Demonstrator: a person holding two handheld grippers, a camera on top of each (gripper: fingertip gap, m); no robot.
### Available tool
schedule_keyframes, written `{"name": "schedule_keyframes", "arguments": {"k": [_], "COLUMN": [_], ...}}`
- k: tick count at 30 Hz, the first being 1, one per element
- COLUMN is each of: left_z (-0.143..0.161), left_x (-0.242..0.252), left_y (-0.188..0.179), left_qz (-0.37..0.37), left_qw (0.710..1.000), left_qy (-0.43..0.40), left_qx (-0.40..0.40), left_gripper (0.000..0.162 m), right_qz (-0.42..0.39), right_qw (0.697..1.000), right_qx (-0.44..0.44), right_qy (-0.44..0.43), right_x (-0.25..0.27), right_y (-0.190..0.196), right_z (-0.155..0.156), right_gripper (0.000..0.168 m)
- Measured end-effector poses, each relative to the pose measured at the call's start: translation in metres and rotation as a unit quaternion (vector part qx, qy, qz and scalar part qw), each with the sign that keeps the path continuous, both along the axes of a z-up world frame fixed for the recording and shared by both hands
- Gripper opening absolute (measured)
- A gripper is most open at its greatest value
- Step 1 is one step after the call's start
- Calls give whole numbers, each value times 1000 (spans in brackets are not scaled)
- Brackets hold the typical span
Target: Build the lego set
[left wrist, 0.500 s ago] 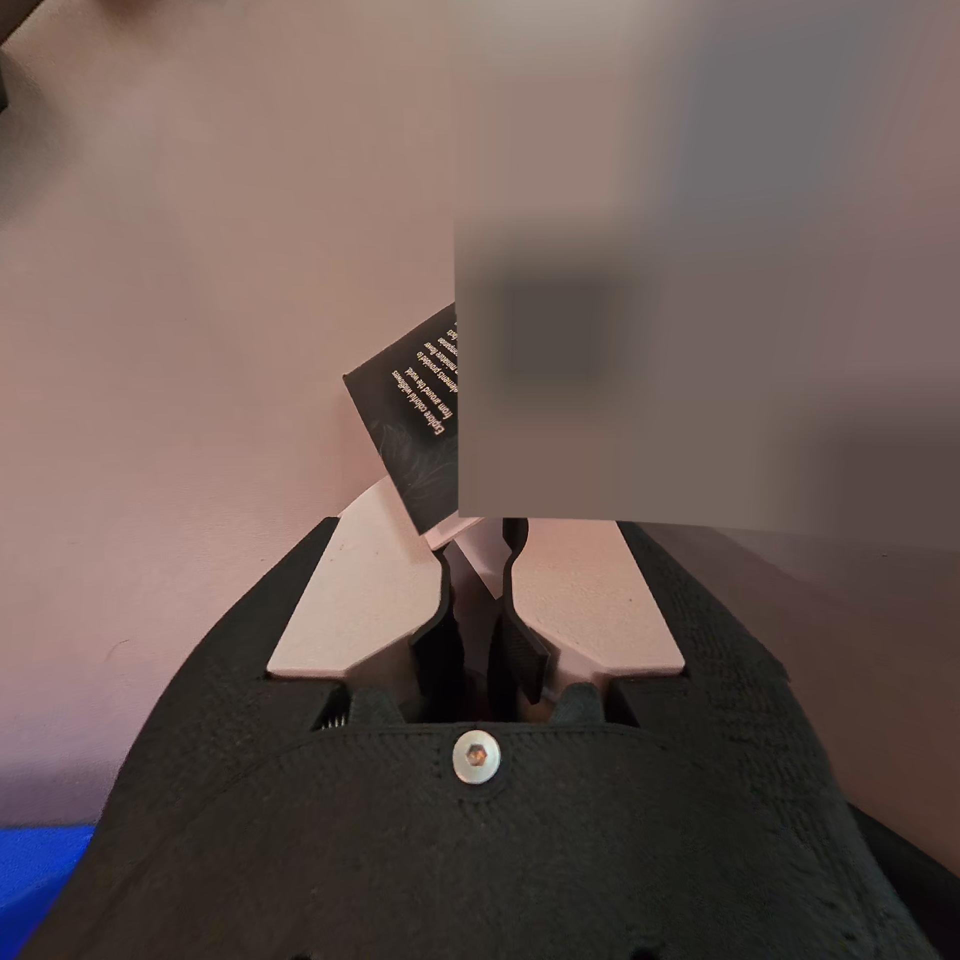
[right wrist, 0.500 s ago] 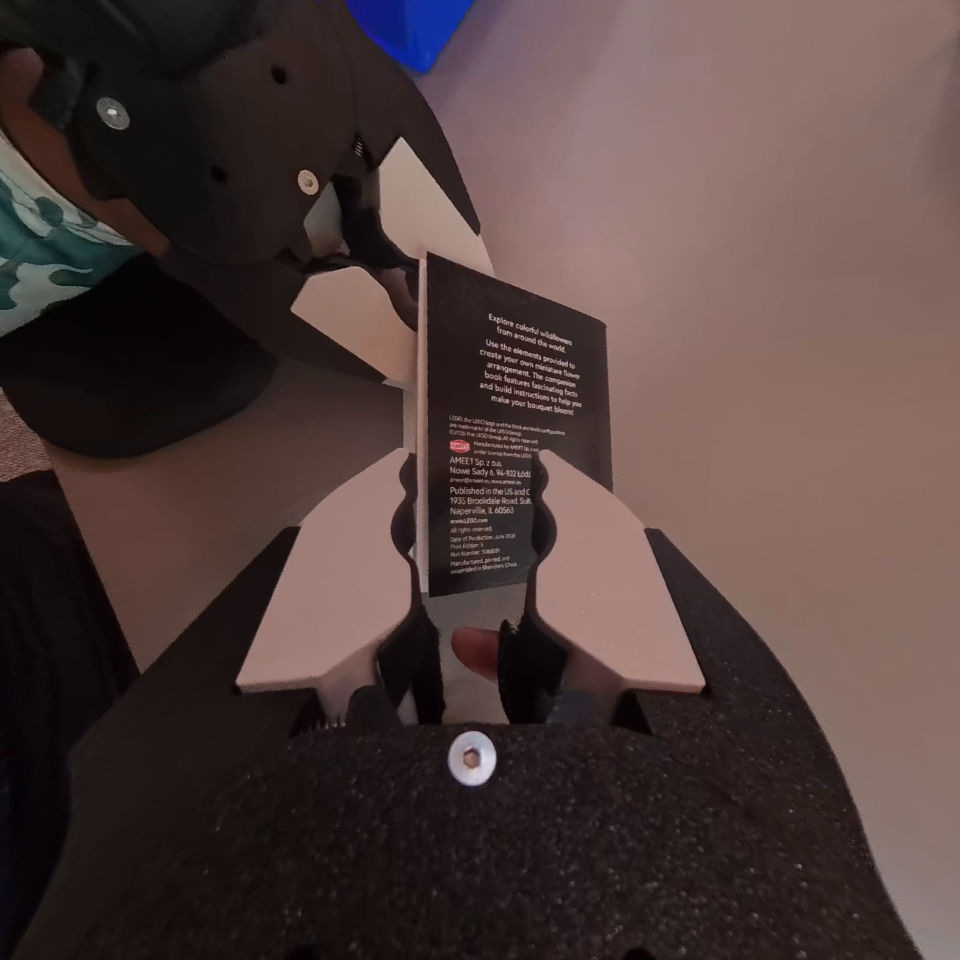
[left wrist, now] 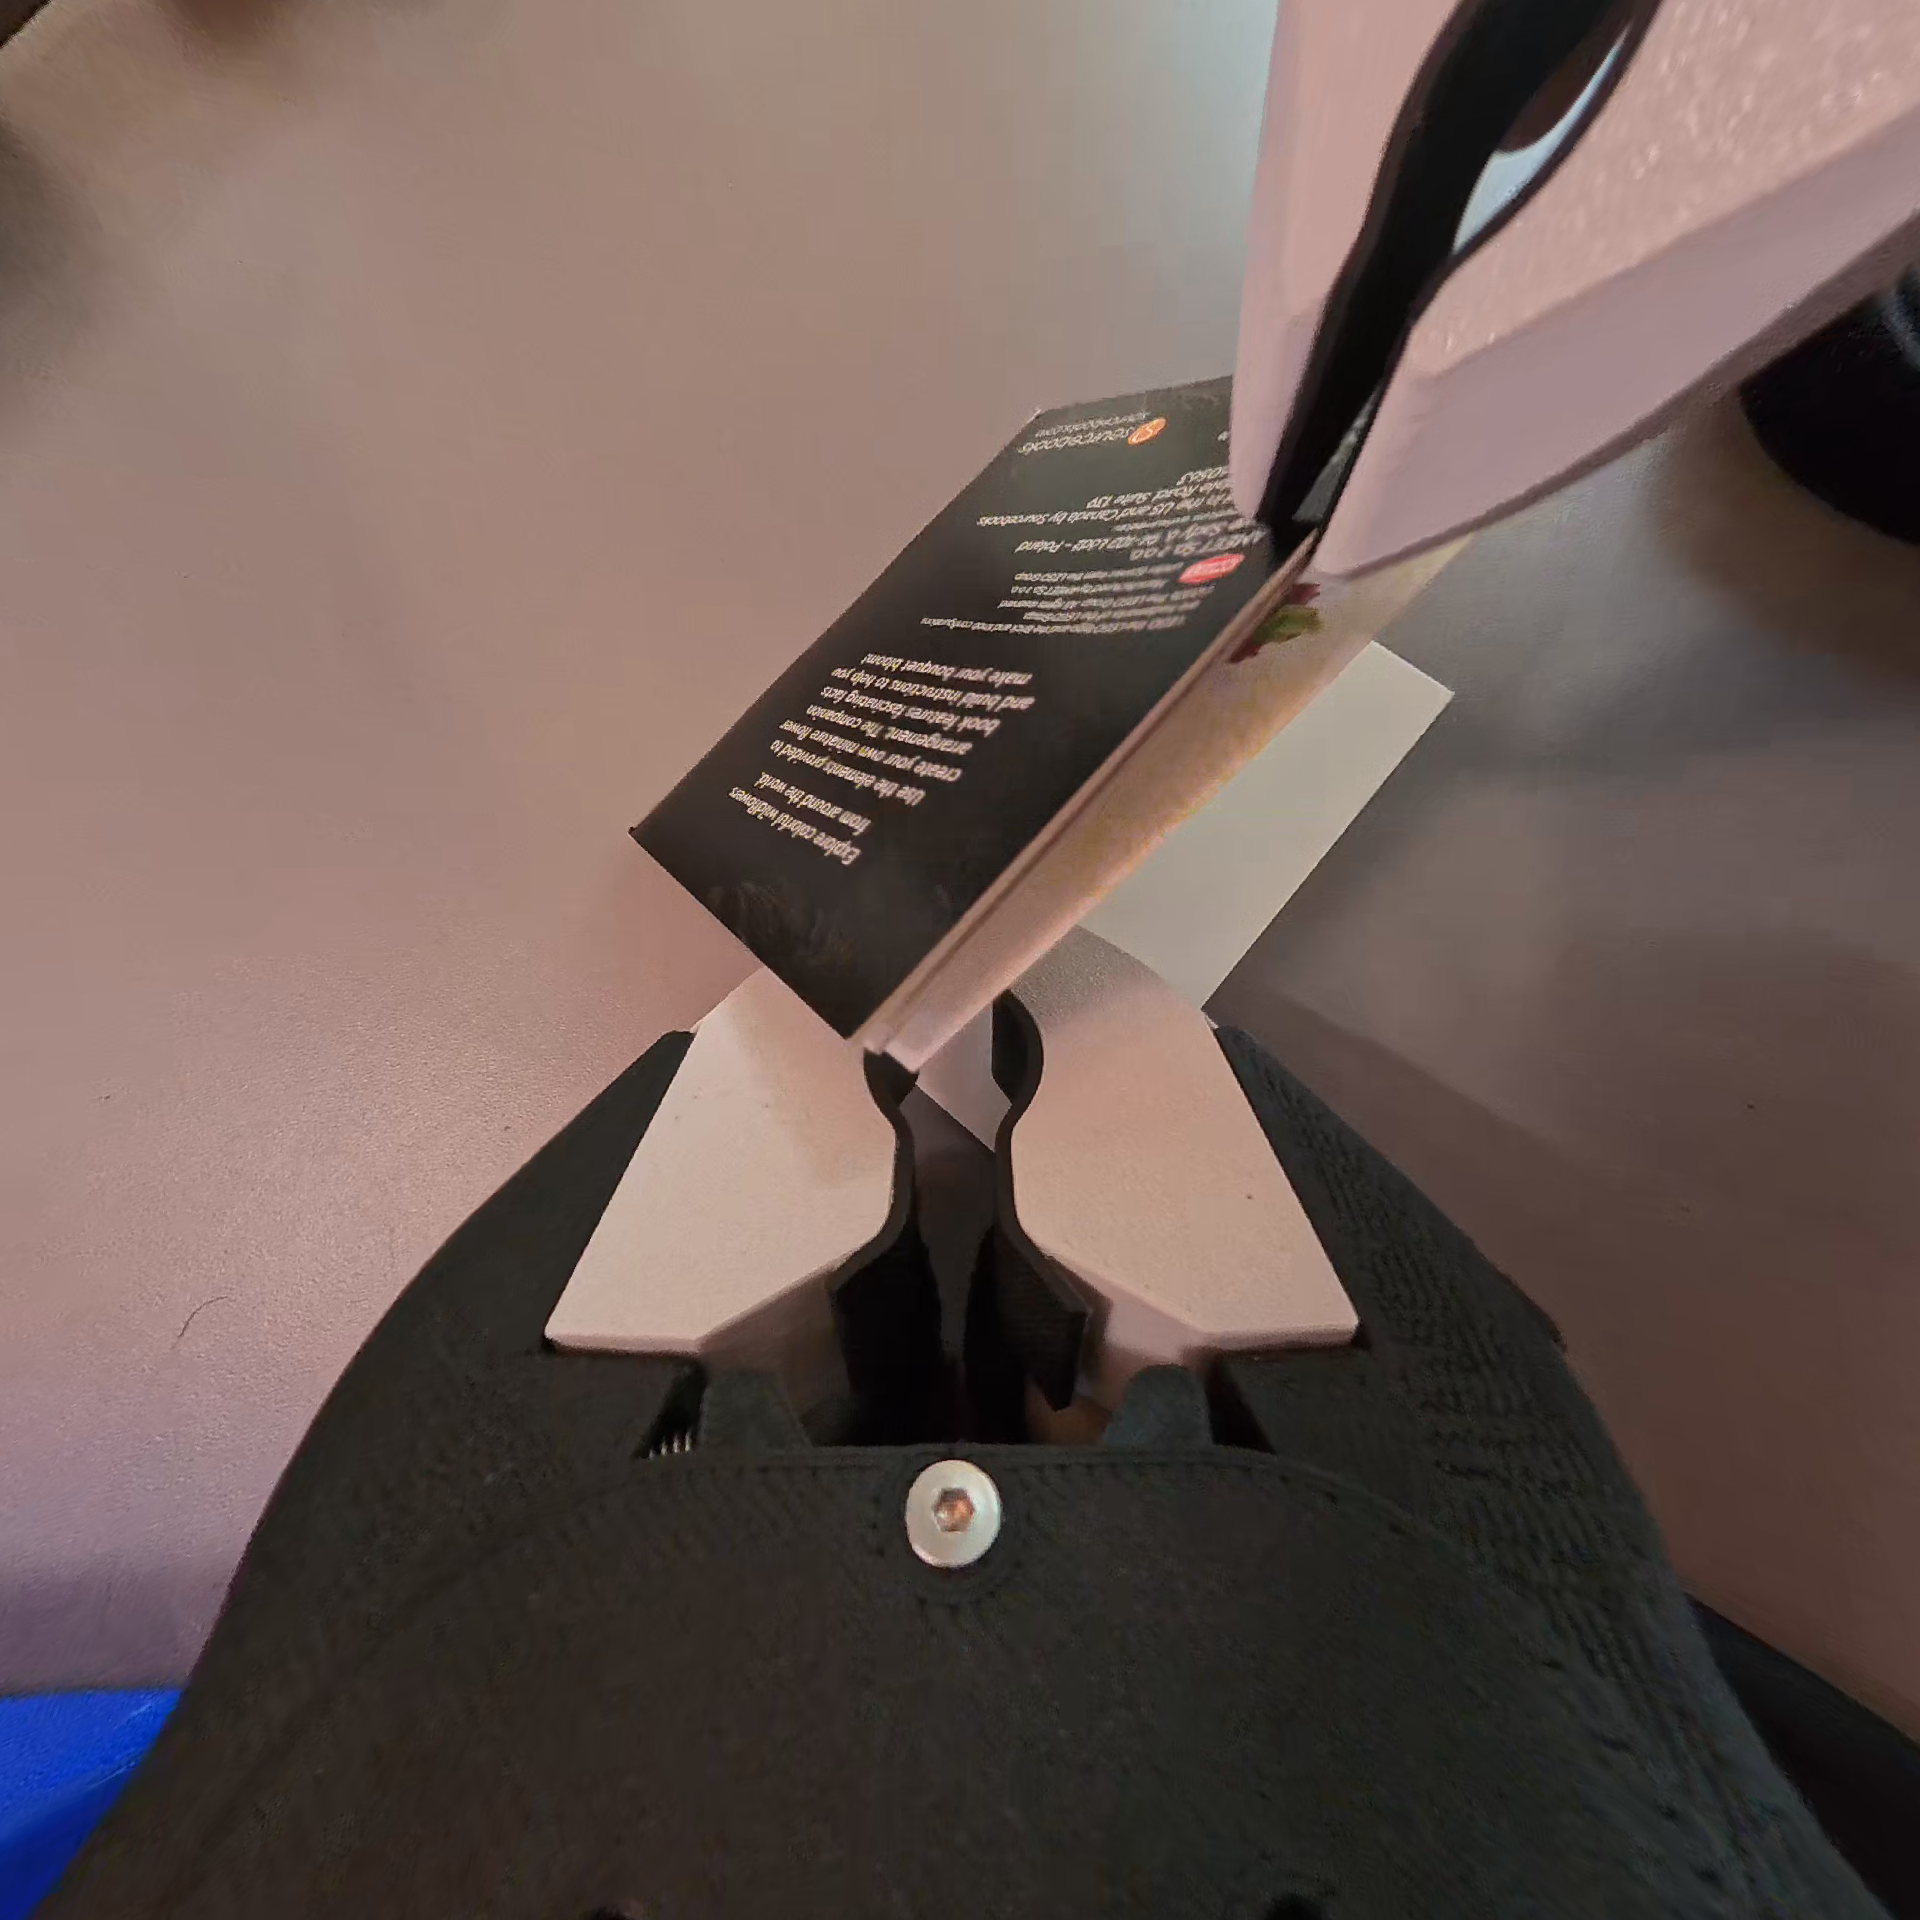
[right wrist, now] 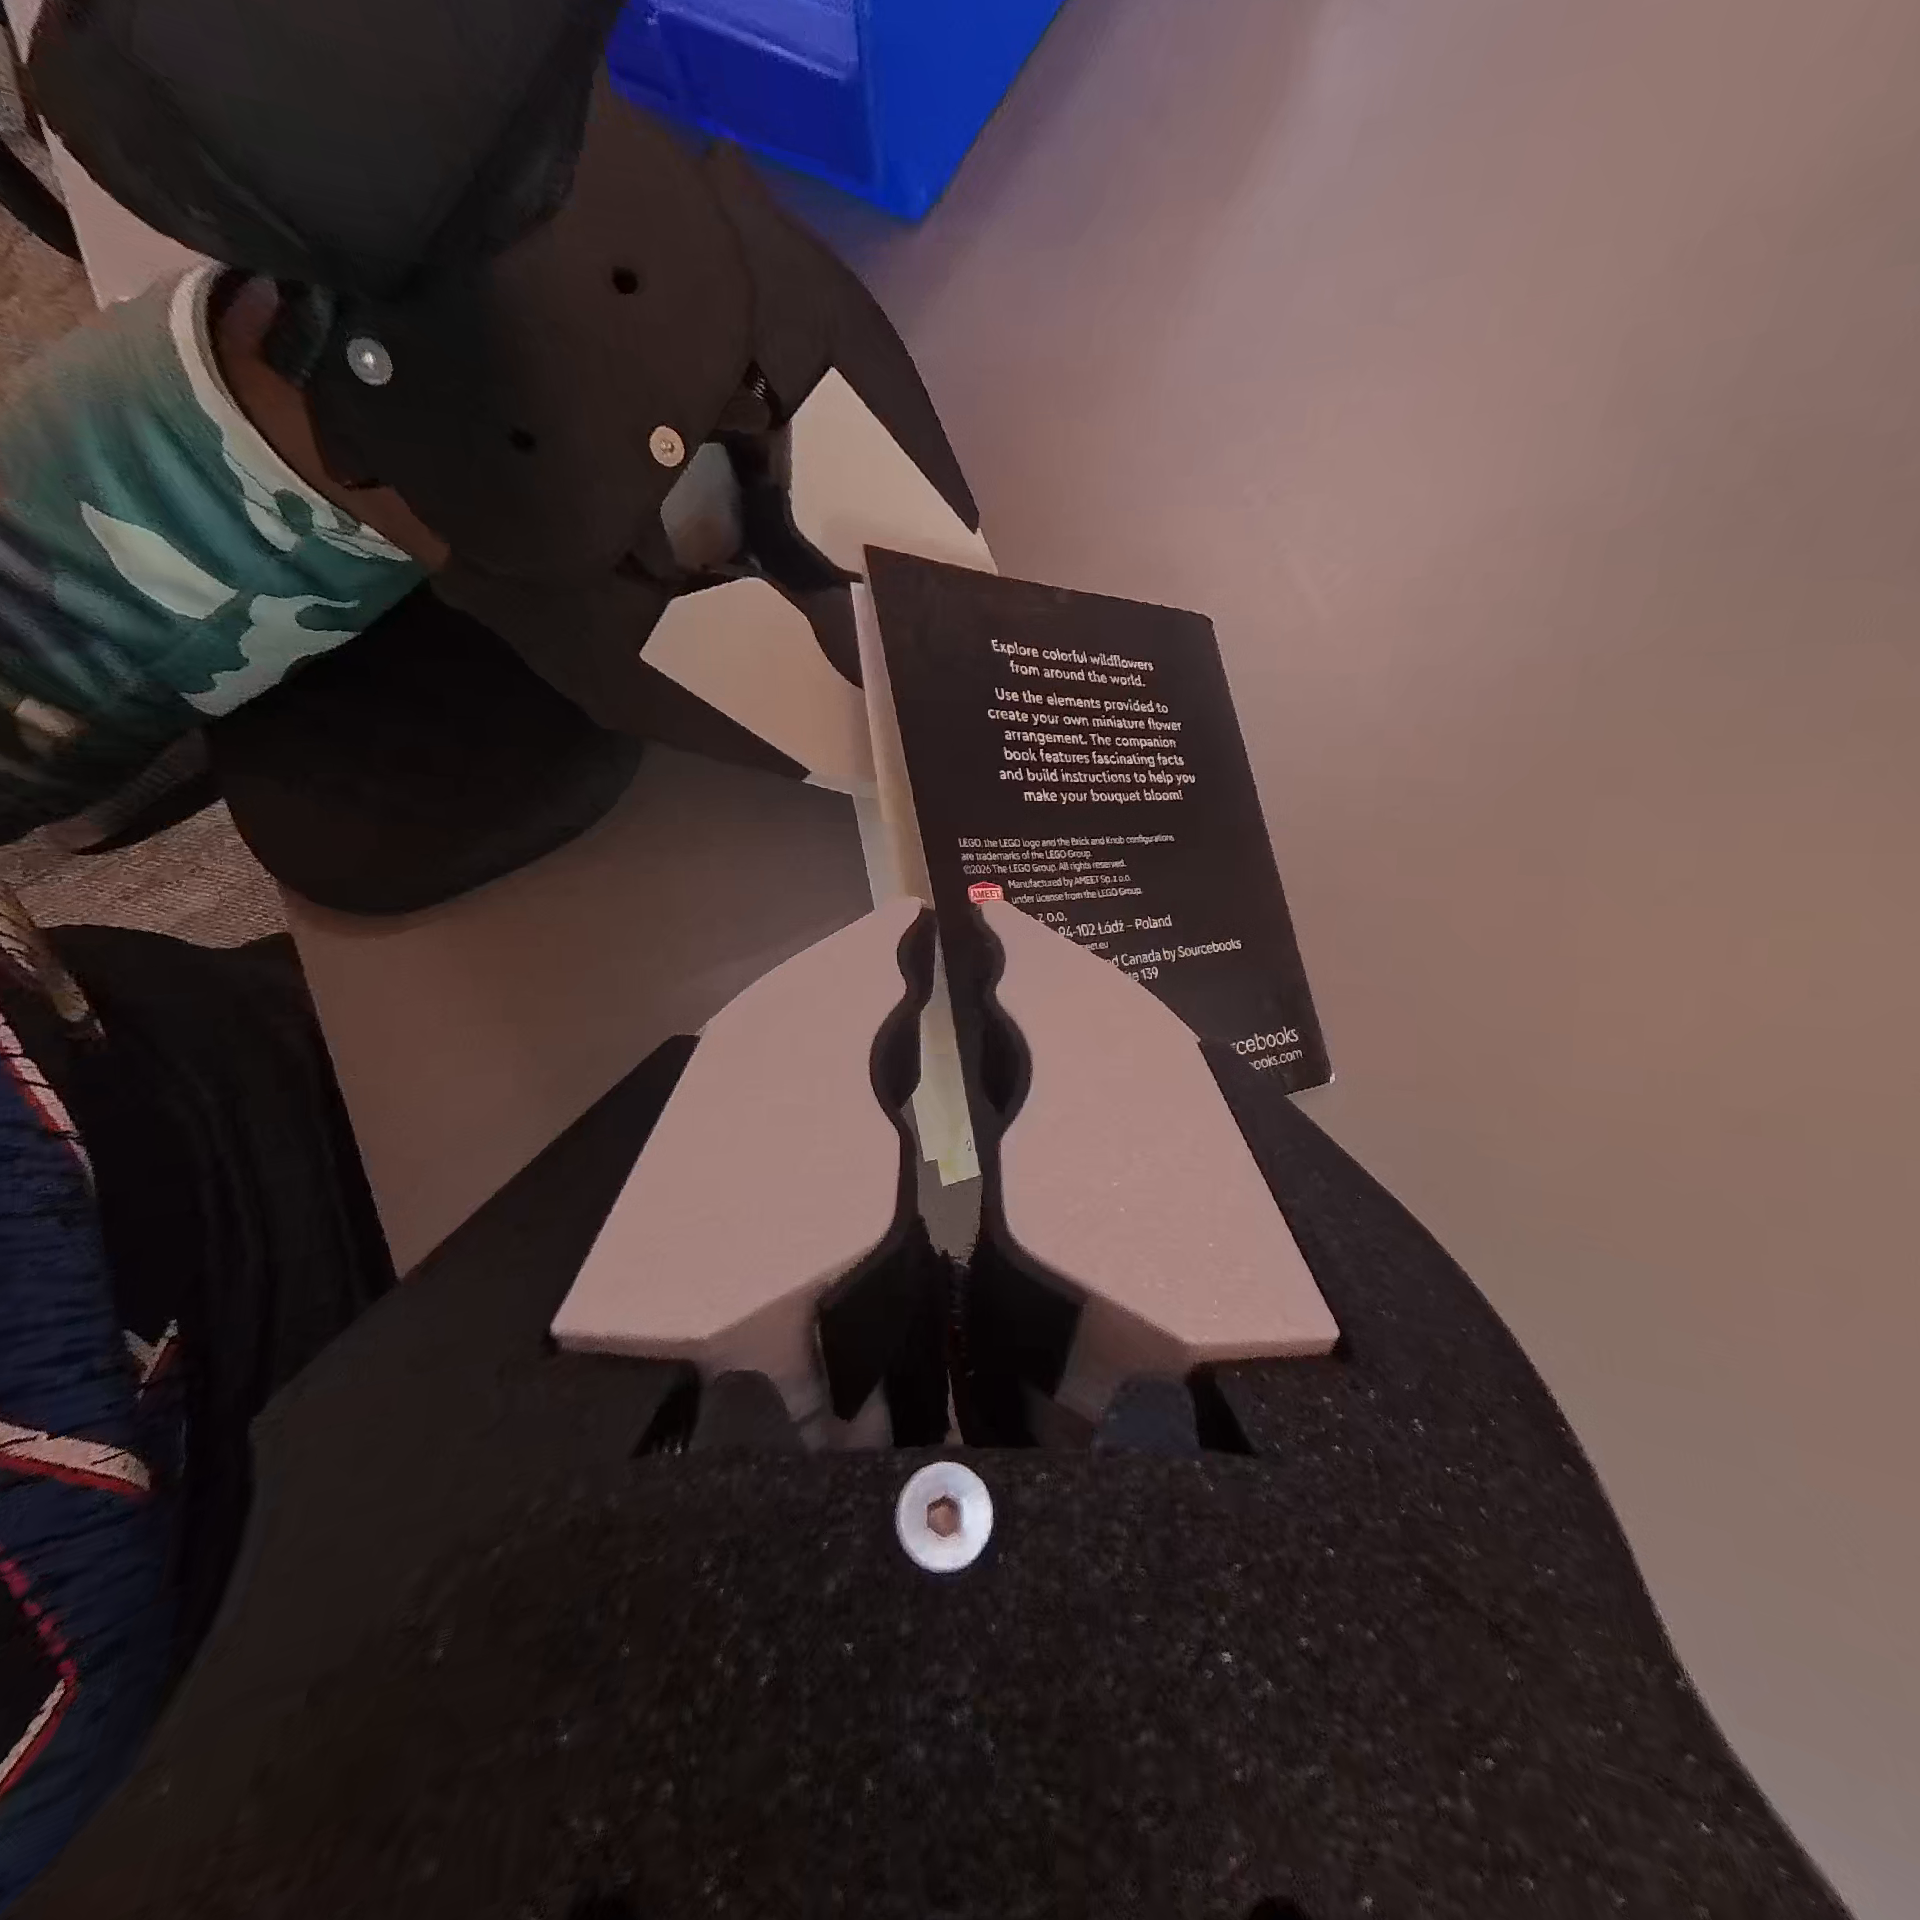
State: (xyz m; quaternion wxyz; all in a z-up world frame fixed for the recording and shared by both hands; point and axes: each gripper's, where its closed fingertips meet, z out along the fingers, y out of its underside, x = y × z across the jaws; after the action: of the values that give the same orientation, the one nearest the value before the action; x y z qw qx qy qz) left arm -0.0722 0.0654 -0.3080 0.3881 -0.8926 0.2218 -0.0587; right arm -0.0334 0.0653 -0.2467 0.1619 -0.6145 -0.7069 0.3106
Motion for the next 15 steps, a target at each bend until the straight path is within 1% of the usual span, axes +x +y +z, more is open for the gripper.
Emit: {"name": "schedule_keyframes", "arguments": {"k": [2, 3, 4, 6, 9, 11, 13, 15], "left_z": [1, 1, 3, 11, 37, 57, 71, 77], "left_x": [-2, -4, -4, -5, -13, -17, -14, -3], "left_y": [-1, -3, -6, -10, -13, -14, -14, -13], "left_qz": [-4, -7, -8, 1, 30, 42, 42, 27], "left_qw": [1000, 1000, 1000, 999, 994, 989, 985, 986], "left_qy": [16, 20, 12, -33, -92, -119, -131, -132], "left_qx": [3, 1, -4, -2, 43, 82, 101, 98], "left_gripper": [13, 20, 25, 30, 34, 35, 35, 34], "right_qz": [-1, -6, -10, -21, -28, -28, -28, -30], "right_qw": [1000, 1000, 999, 997, 992, 986, 977, 966], "right_qx": [-16, -28, -40, -70, -116, -161, -211, -254], "right_qy": [6, 10, 14, 23, 30, 31, 28, 23], "right_x": [-2, -4, -6, -9, -11, -11, -11, -11], "right_y": [2, 4, 6, 12, 16, 14, 11, 9], "right_z": [4, 7, 10, 15, 19, 22, 24, 25], "right_gripper": [5, 4, 4, 4, 4, 4, 4, 4]}}
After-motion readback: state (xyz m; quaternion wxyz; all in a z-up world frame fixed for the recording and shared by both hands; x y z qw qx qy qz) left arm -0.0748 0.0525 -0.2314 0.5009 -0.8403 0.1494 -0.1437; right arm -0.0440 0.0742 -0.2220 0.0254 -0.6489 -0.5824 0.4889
